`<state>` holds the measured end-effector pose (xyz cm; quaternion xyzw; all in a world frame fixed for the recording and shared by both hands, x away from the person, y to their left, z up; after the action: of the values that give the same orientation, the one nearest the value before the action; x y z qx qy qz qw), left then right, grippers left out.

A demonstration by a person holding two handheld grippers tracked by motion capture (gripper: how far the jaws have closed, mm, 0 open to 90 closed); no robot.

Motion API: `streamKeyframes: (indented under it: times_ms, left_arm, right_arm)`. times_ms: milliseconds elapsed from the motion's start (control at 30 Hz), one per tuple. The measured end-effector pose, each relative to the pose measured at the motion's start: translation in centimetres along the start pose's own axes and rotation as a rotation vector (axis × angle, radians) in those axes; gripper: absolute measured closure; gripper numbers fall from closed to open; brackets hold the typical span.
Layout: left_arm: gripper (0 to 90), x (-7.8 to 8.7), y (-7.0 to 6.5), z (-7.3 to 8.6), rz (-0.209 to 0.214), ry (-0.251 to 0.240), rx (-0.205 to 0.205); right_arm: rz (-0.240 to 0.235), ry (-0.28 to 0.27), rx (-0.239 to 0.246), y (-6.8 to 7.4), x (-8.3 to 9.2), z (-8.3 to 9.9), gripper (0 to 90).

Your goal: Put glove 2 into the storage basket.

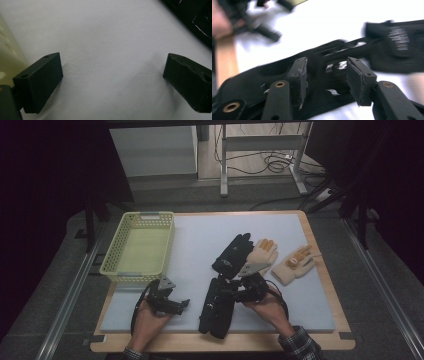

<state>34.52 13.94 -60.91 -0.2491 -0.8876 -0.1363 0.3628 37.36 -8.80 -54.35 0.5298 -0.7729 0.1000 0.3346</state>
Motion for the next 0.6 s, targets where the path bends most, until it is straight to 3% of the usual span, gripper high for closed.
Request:
streamKeyframes:
  times_ms: [267,333,367,400,600]
  left_arm:
    - [2.9,0.0,0.0,0.0,0.000,0.001,0.001]
    - [2.8,0.0,0.0,0.0,0.001,0.001,0.001]
    - [2.8,0.0,0.0,0.0,0.001,0.001,0.001]
    - [2.8,0.0,0.0,0.0,0.001,0.001,0.002]
    - [2.8,0.0,0.0,0.0,0.001,-0.001,0.004]
  right_arm:
    - [0.198,-0.037,-0.082,-6.5,0.2,-2.5,48.8]
    - [0.232,-0.034,-0.101,-8.1,-0.2,-3.0,48.8]
    - [0.232,-0.034,-0.101,-8.1,-0.2,-3.0,48.8]
    - [0.270,-0.021,-0.109,-9.7,-0.9,-3.3,46.9]
    - [0.337,0.024,-0.152,-12.9,-3.4,-3.0,33.4]
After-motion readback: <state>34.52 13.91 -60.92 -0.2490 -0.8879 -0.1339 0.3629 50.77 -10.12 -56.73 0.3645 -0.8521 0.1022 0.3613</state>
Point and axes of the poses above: each handheld gripper's, and its own axes: x roughly backward along the jaws, z roughly out of its underside, y roughly to its left, the point moved 8 cm from there along -x, roughly forward along the jaws, and after that the axes turned 8 degrees about -z, right-handed, at the moved point
